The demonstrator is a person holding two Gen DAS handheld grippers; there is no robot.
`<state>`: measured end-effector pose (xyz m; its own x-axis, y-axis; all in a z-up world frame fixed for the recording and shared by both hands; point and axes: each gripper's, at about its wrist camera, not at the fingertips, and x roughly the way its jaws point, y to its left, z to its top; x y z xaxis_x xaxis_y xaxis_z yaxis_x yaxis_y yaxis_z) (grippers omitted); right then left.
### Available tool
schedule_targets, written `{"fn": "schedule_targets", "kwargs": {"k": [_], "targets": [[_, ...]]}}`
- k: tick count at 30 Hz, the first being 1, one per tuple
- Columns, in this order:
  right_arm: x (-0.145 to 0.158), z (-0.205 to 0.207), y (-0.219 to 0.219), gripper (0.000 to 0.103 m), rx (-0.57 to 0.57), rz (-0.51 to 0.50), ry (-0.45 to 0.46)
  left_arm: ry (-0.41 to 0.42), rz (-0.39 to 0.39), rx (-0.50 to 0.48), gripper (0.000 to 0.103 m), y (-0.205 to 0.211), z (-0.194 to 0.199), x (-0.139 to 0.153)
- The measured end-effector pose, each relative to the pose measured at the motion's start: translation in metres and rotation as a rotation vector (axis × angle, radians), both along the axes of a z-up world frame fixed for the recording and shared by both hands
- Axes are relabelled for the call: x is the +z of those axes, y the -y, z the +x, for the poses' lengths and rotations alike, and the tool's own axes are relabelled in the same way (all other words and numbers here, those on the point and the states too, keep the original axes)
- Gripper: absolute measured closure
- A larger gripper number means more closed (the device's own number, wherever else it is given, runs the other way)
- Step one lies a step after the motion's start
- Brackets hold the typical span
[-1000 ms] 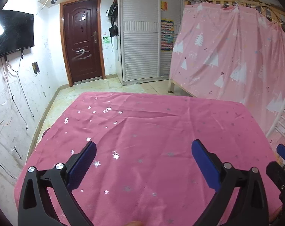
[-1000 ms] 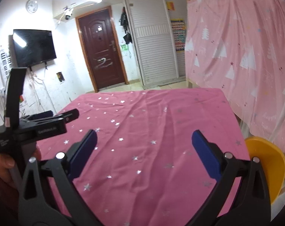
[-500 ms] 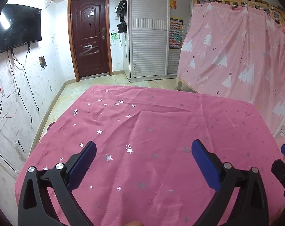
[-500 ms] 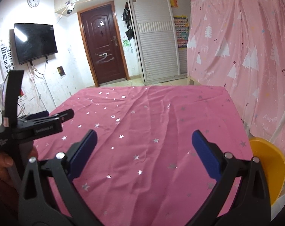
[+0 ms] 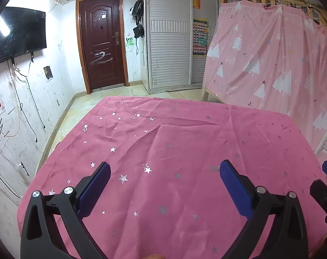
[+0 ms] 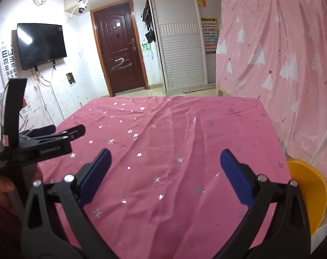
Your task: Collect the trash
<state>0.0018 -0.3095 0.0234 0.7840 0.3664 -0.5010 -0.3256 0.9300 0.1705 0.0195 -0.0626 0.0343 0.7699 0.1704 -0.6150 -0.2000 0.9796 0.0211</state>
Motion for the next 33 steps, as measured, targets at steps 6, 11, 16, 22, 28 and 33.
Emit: {"fn": "schedule_targets", "kwargs": {"k": [6,11,16,22,28,33], "targets": [[-0.0004,-0.0004,-0.0005,0.006,0.000,0.002,0.001,-0.001,0.003,0.000,0.008,0.0007,0.0010,-0.0002],[-0.0017,-0.0009,-0.0014,0.006,0.003,-0.003,0.000,-0.002,0.005,-0.003,0.009,0.0021,0.0006,-0.0002],[-0.0022,-0.0008,-0.0017,0.006,0.001,-0.001,-0.004,-0.001,0.009,-0.003,0.008,0.0033,-0.0003,-0.0013],[-0.0025,-0.0015,-0.0019,0.006,0.001,-0.003,-0.004,-0.001,0.014,-0.004,0.009,0.0032,-0.0005,-0.0016],[-0.0023,-0.0012,-0.0024,0.006,0.000,-0.003,-0.005,0.000,0.017,-0.005,0.009,0.0034,-0.0006,-0.0017],[-0.0025,-0.0018,-0.0023,0.006,0.000,-0.004,-0.004,-0.002,0.020,-0.004,0.009,0.0031,-0.0008,-0.0026]]}}
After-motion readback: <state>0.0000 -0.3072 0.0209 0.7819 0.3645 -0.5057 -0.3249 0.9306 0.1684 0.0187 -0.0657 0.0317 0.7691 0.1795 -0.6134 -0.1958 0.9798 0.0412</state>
